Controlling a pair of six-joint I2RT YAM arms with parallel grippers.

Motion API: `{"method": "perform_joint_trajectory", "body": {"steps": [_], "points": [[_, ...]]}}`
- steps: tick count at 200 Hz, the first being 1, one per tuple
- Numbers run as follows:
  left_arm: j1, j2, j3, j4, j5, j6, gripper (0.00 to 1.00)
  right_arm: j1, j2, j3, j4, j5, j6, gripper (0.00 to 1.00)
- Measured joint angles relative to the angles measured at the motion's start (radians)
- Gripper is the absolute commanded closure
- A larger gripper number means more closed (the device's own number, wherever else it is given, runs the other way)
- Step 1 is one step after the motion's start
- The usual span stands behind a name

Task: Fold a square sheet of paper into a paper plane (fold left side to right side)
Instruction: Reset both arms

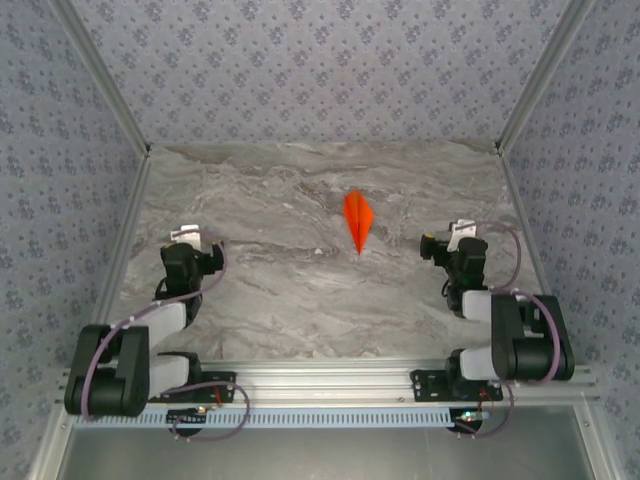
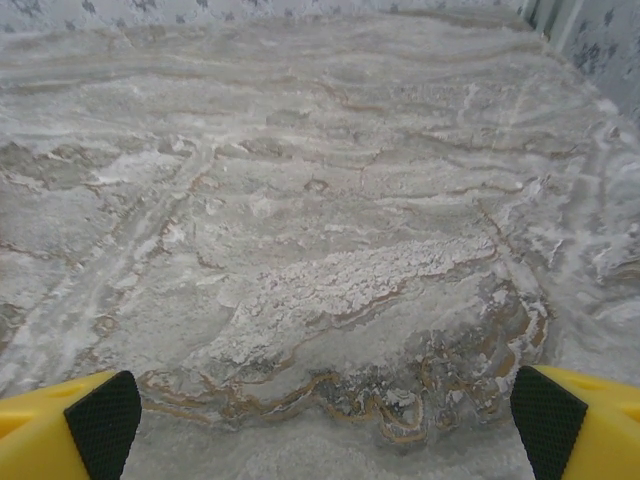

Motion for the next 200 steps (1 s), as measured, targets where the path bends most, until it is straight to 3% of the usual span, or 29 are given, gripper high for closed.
{"method": "perform_joint_trajectory", "body": {"steps": [22,61,98,200], "points": [[0.014,0.108,0.030,0.071,0.059,0.020,0.02,-0.014,0.098,0.034,0.011,-0.035,-0.003,0.00],[0.049,0.288,0.075,0.187,0.132,0.030,0.02,-0.016,0.103,0.087,0.004,-0.060,-0.007,0.00],[0.100,0.297,0.135,0.173,0.158,0.003,0.02,-0.016,0.103,0.089,0.003,-0.063,-0.007,0.00],[0.097,0.297,0.140,0.162,0.169,0.000,0.02,-0.008,0.103,0.089,0.003,-0.062,-0.010,0.00]]}}
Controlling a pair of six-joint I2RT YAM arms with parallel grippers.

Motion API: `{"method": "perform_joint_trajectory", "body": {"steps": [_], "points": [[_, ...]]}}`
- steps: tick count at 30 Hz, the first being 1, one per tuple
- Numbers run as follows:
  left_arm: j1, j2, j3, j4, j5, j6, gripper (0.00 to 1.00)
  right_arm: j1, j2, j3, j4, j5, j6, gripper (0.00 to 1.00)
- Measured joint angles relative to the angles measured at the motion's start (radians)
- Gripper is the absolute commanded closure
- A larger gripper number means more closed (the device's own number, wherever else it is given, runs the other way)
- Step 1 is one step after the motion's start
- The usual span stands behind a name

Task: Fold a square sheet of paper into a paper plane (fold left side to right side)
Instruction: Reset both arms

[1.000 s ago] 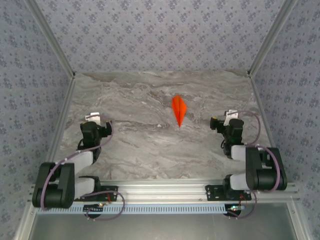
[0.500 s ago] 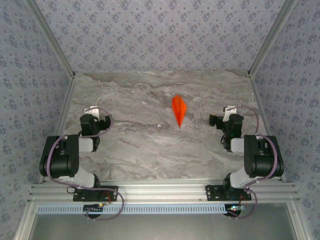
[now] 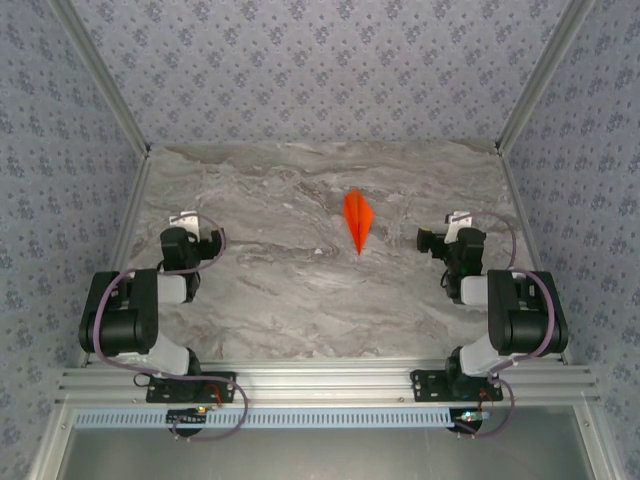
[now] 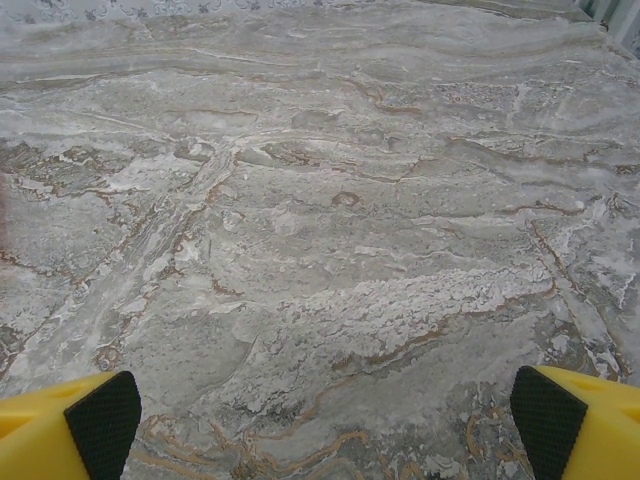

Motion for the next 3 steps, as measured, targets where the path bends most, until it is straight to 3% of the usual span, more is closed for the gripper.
{"method": "perform_joint_trajectory", "body": {"steps": [3], "points": [[0.000,0.000,0.000,0.000,0.000,0.000,0.02,0.001,0.000,0.000,0.000,0.003,0.000,0.00]]}}
